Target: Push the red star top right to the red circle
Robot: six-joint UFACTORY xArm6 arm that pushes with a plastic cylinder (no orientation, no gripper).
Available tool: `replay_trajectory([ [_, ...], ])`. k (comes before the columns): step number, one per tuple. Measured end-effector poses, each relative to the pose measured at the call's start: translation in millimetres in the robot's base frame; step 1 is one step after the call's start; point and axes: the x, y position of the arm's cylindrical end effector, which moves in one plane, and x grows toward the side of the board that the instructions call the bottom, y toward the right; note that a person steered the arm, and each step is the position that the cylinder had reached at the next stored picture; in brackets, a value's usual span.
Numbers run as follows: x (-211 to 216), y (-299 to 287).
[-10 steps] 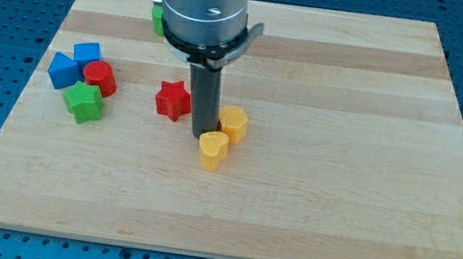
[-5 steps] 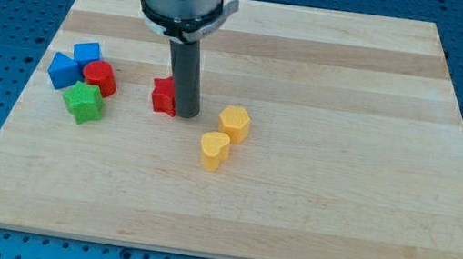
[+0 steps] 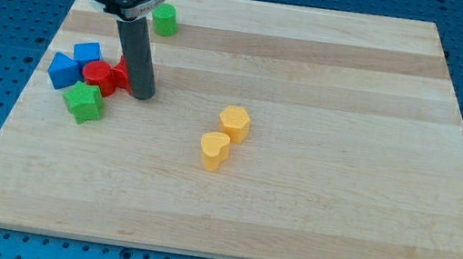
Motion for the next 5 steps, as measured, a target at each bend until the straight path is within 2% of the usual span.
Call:
replay_trajectory([
  [5, -5, -19],
])
